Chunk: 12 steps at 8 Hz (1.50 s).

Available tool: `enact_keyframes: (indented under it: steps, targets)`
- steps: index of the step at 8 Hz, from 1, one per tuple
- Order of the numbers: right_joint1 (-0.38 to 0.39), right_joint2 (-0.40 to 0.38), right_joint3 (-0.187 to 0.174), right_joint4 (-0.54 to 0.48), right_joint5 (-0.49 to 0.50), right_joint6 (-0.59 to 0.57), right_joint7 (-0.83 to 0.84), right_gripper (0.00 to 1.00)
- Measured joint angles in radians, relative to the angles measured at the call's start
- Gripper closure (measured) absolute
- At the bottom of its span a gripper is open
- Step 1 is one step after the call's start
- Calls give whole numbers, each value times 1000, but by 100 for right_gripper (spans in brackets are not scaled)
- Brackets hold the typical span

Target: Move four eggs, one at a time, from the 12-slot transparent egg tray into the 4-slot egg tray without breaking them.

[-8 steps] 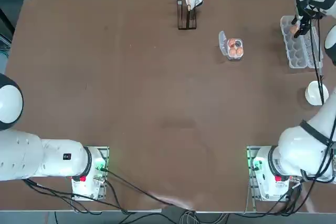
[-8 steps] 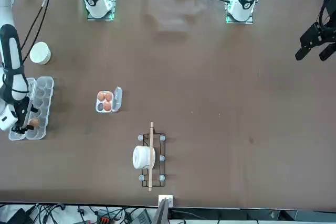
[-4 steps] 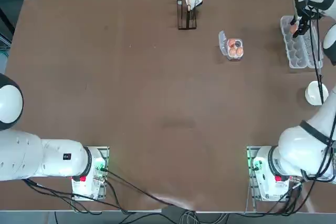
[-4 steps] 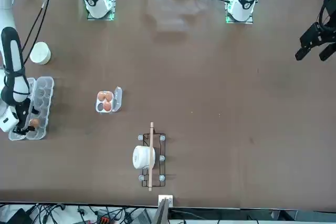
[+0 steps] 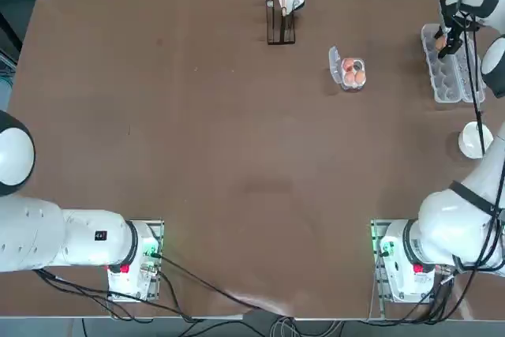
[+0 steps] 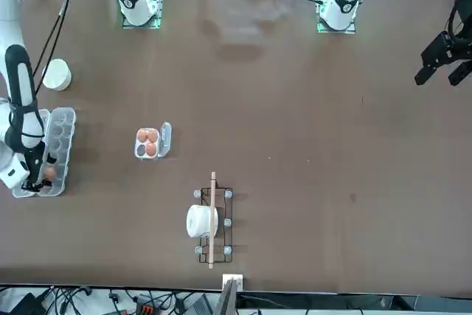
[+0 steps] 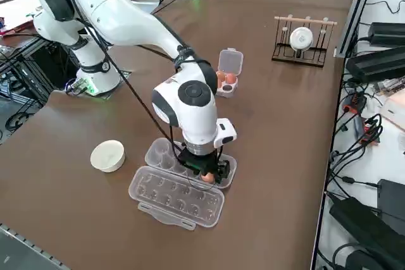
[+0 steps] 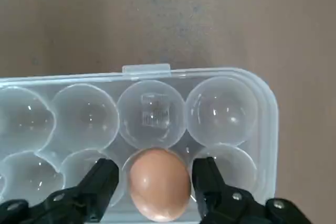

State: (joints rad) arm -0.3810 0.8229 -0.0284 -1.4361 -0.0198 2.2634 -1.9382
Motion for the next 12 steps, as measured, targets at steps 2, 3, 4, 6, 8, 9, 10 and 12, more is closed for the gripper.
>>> enact_keyframes:
  steps: [2,3,4,6,8,9,10,12]
  targets:
    - [-1,-10,0,9,-5,-20,-24,30]
    - [-1,-12,0,11,-6,-26,-26,31]
    - [-1,-15,1,15,-6,-29,-27,37]
    - [-1,-15,2,34,-5,-73,-27,41]
    - [-1,-14,3,56,-5,-112,-27,42]
    - [0,-15,5,60,-5,-119,-27,42]
    - [3,-23,9,70,-5,-138,-26,42]
    - [39,-100,17,106,-5,-240,50,42]
